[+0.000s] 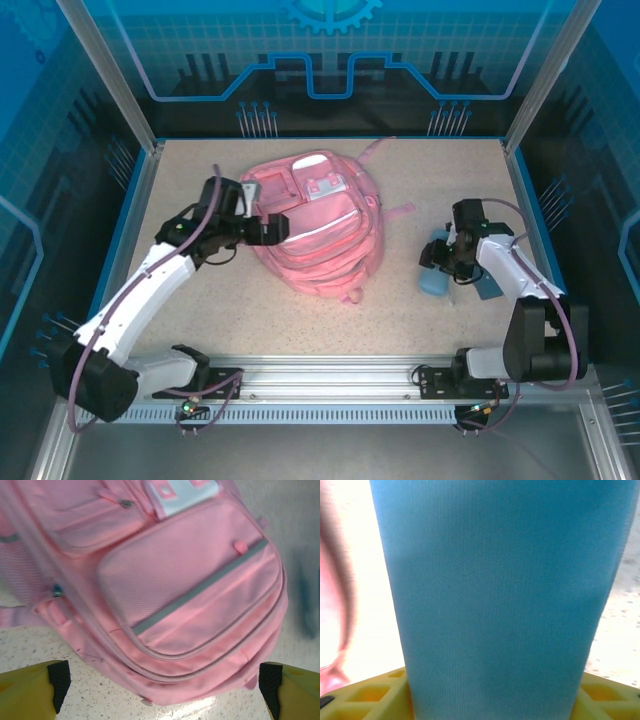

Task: Pack the student bag
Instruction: Pick up the pencil pouch from the middle-right of the table, then open the student bag at the top-center of the table.

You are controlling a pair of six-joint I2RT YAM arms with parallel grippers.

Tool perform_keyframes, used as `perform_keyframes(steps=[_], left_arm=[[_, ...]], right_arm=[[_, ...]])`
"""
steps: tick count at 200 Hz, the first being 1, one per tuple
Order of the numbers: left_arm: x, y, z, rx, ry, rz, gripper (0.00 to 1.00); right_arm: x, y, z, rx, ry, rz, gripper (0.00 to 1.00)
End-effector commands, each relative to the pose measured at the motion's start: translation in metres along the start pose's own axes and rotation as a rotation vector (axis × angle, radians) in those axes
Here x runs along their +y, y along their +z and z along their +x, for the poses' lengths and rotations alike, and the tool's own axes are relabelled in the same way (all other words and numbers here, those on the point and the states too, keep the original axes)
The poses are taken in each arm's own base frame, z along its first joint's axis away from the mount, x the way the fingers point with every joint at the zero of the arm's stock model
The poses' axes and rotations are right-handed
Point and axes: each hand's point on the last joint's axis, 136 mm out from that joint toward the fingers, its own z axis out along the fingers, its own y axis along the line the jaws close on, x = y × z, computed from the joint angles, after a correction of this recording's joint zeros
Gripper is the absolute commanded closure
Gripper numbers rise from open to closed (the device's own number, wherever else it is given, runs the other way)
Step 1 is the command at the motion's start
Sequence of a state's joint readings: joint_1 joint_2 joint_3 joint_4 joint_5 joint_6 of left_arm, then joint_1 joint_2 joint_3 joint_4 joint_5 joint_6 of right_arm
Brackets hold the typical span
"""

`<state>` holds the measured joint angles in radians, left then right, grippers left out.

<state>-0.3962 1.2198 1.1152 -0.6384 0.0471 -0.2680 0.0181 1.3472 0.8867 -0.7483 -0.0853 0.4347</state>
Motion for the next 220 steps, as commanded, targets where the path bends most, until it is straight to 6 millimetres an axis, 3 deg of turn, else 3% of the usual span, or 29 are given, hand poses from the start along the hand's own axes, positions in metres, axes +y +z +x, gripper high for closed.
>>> perform_keyframes(steps=[1,39,63,135,187,197,220], left_arm=[[-0.022,0.012,0.005,0.057,0.195,-0.029,0.02],[-0.061,0.052,0.024,0.164,0.495,-0.046,0.11],[-0.075,0.076,0.034,0.237,0.642,-0.042,0.21],[-0.062,0.125,0.028,0.336,0.769,-0.166,0.42],[-0.052,0.142,0.035,0.407,0.827,-0.204,0.38],[-0.051,0.143,0.034,0.41,0.835,-0.215,0.43],[-0.053,0.141,0.024,0.376,0.835,-0.226,0.66]], right_arm=[[0.036,-0.019,0.001,-0.001,-0.065,-0.138,0.38],[0.052,-0.025,0.004,0.0,-0.094,-0.181,0.37],[0.057,-0.025,0.006,0.003,-0.102,-0.191,0.37],[0.067,-0.026,0.009,0.005,-0.118,-0.204,0.38],[0.069,-0.026,0.009,0.005,-0.122,-0.203,0.38],[0.069,-0.026,0.009,0.006,-0.123,-0.205,0.38],[0.071,-0.03,0.009,0.001,-0.125,-0.209,0.38]])
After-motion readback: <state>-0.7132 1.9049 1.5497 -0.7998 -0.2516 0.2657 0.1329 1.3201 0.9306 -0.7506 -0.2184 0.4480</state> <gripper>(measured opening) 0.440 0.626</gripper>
